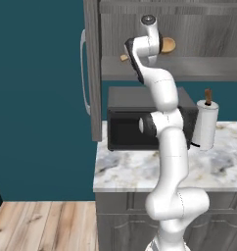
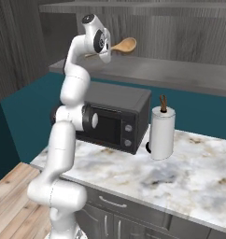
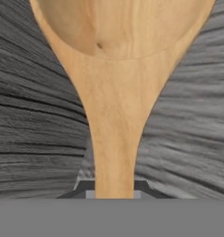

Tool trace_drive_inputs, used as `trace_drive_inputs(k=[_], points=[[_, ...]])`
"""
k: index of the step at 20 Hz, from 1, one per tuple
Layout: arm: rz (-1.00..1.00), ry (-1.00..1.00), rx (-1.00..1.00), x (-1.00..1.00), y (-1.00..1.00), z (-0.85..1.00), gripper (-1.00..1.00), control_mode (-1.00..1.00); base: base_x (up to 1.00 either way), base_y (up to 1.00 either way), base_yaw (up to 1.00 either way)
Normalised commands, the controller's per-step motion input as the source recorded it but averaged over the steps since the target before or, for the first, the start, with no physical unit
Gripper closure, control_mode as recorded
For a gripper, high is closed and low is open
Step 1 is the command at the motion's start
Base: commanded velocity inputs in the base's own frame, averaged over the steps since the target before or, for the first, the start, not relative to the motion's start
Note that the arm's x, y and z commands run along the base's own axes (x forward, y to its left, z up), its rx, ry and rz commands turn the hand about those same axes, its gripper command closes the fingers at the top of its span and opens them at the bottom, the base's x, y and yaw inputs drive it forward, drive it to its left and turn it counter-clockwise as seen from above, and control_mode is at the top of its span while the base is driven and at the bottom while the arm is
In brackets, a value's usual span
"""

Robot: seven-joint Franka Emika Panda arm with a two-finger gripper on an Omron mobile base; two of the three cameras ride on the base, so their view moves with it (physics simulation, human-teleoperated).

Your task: Organize the utensils by type. Pick up the wooden spoons from the counter and place them in the open cabinet. Then pick up the metallic utensils from the counter and place them in the open drawer.

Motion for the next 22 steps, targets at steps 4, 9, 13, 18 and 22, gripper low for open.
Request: trace_drive_inputs(k=[4, 9, 13, 18, 22], points=[[0.0, 0.02, -0.01, 0.31, 0.02, -0.4, -1.0, -1.0, 0.0, 0.0, 0.0], [0.0, -0.05, 0.03, -0.37, -0.06, -0.85, -1.0, -1.0, 0.0, 0.0, 0.0], [0.0, -0.11, 0.09, -0.26, -0.06, -0.61, -1.0, -1.0, 0.0, 0.0, 0.0], [0.0, -0.02, 0.1, -0.57, -0.05, -0.43, -1.0, -1.0, 0.0, 0.0, 0.0], [0.0, -0.19, 0.48, -0.3, -0.54, -0.35, -1.0, -1.0, 0.0, 0.0, 0.0]])
